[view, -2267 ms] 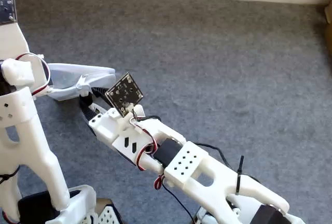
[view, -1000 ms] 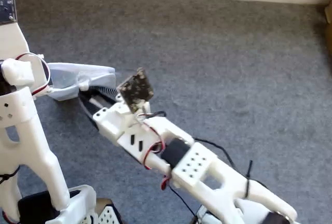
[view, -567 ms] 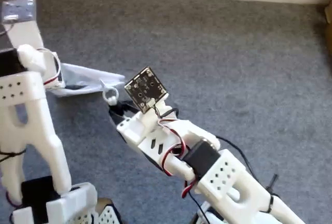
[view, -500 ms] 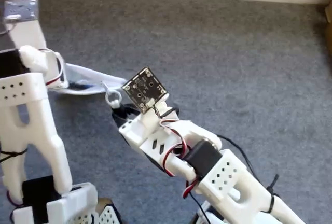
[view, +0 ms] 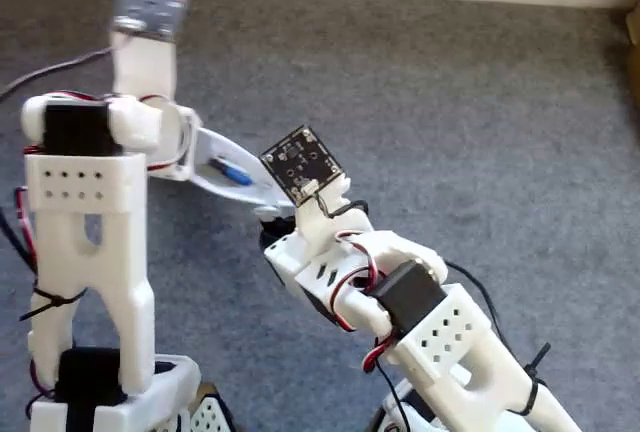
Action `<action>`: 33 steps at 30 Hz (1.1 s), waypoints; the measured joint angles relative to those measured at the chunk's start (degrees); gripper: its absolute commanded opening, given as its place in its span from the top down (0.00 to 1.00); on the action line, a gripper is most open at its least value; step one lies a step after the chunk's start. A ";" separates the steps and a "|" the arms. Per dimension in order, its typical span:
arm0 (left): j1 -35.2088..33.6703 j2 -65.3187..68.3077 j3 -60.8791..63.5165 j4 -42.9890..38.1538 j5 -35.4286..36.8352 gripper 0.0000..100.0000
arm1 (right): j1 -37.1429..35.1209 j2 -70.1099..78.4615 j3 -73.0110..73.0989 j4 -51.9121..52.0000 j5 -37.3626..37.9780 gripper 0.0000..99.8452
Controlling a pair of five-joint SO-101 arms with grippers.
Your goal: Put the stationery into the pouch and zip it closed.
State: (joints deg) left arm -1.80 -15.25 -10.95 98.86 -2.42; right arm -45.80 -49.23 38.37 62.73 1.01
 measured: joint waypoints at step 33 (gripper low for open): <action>22.15 4.22 -6.33 -17.32 -0.26 0.79 | 8.70 -0.70 0.09 4.40 0.00 0.99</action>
State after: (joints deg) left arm 20.35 -11.03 -17.27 81.54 -2.68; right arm -37.10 -49.93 38.46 67.12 1.01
